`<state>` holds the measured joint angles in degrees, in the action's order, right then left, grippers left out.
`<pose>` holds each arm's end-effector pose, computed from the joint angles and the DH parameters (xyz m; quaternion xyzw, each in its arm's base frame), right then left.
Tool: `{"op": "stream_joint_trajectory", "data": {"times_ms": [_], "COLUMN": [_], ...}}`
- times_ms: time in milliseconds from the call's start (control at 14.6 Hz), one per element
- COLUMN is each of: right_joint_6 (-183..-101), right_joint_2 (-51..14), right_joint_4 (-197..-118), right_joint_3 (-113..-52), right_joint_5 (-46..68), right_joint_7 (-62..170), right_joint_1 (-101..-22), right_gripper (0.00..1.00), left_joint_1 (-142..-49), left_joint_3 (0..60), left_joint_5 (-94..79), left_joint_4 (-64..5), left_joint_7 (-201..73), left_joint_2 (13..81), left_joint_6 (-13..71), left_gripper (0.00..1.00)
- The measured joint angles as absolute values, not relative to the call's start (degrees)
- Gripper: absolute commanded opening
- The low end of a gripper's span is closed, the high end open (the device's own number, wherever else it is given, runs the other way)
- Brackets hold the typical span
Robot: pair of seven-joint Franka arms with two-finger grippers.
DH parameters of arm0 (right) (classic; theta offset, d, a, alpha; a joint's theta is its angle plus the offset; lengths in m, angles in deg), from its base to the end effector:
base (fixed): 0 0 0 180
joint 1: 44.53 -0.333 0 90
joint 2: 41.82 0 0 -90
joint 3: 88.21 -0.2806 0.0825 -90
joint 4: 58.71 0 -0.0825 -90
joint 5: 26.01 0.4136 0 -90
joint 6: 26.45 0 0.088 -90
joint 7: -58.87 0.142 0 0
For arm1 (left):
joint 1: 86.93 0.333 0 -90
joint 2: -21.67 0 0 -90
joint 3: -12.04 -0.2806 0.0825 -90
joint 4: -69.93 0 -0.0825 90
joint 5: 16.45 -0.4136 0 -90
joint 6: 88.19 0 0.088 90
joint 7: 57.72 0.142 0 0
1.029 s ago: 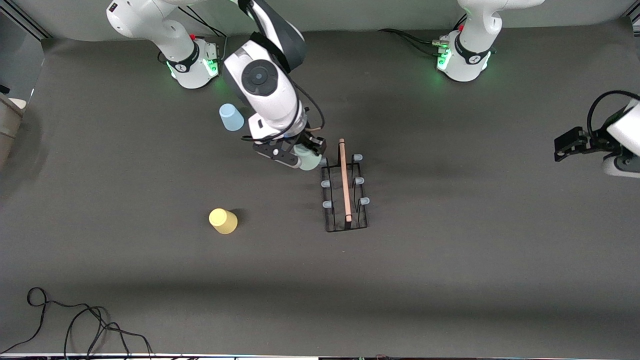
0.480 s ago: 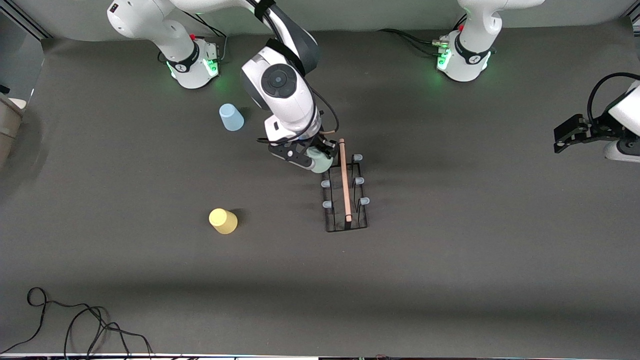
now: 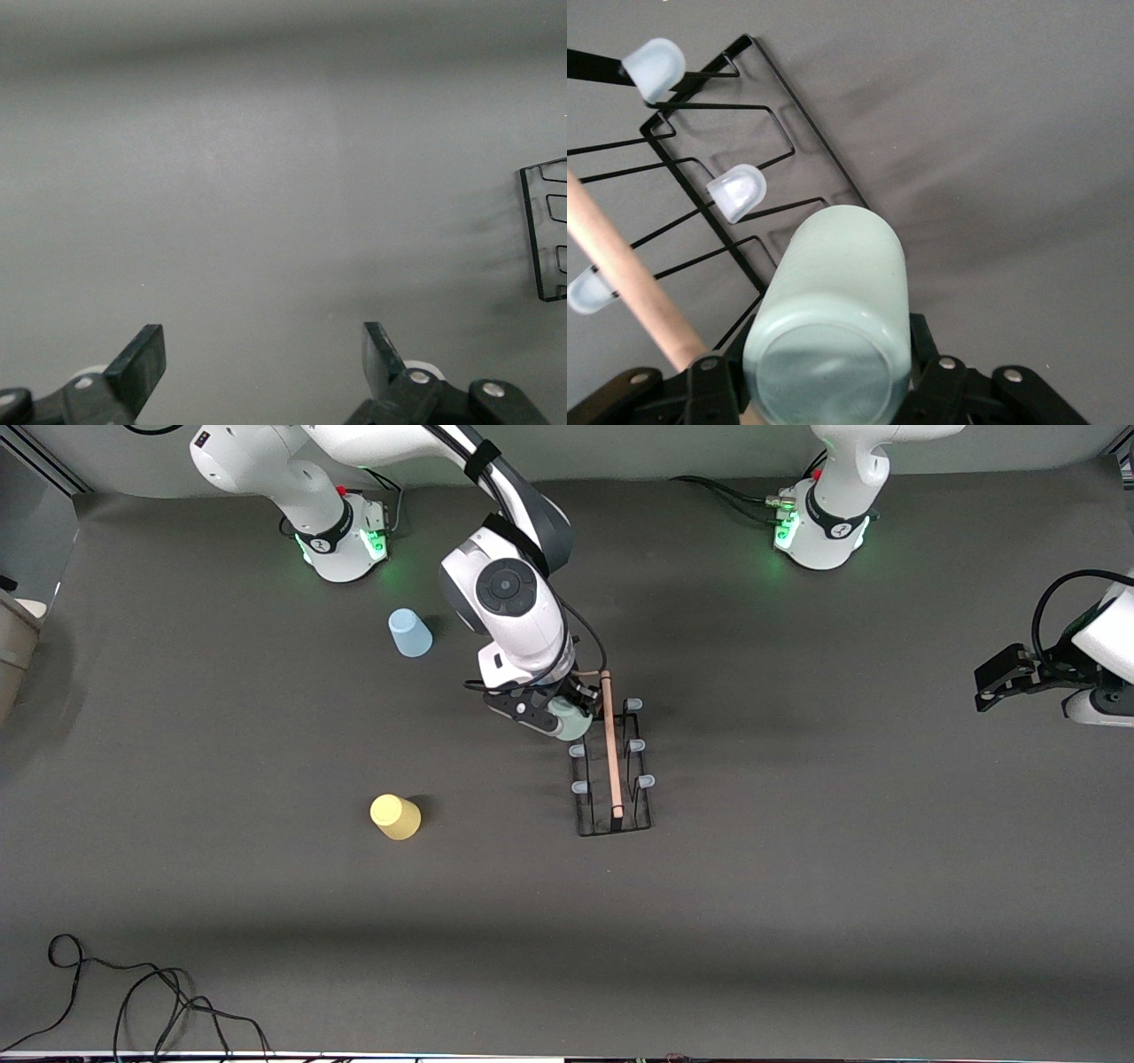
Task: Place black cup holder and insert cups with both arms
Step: 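Lower the green cup onto a rack peg and open the right gripper, then move the right gripper to the yellow cup and grasp it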
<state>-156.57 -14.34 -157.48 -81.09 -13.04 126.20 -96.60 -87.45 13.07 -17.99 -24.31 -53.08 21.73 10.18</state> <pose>0.4727 0.4937 0.2328 -0.9647 0.2538 0.0300 0.0643 0.5991 -0.0128 0.5294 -0.9977 0.0554 -0.0351 0.0143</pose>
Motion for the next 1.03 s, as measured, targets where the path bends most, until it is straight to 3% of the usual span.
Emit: {"op": "stream_joint_trajectory", "data": {"times_ms": [137, 343, 686, 1029], "right_joint_6": [-157.6, -158.1, -157.6, -145.8], "right_joint_2": [-13.0, -12.5, -13.6, -20.5], "right_joint_4": [-157.4, -157.2, -156.0, -155.0], "right_joint_3": [-81.1, -81.1, -80.5, -74.6], "right_joint_5": [-13.0, -13.0, -13.0, -13.1], "right_joint_7": [126.2, 126.3, 126.3, 120.5], "right_joint_1": [-97.0, -97.4, -97.4, -97.2], "right_gripper": [0.83, 1.0, 0.99, 0.99], "left_joint_1": [-87.5, -87.5, -87.5, -87.5], "left_joint_3": [13.1, 13.1, 13.1, 13.1], "left_joint_5": [-18.0, -18.0, -18.0, -18.0], "left_joint_4": [-24.3, -24.3, -24.5, -24.5], "left_joint_7": [-53.1, -53.1, -53.1, -53.1], "left_joint_2": [21.7, 21.7, 21.7, 21.7], "left_joint_6": [10.2, 10.2, 10.0, 10.0], "left_gripper": [0.93, 0.94, 0.95, 0.95]}}
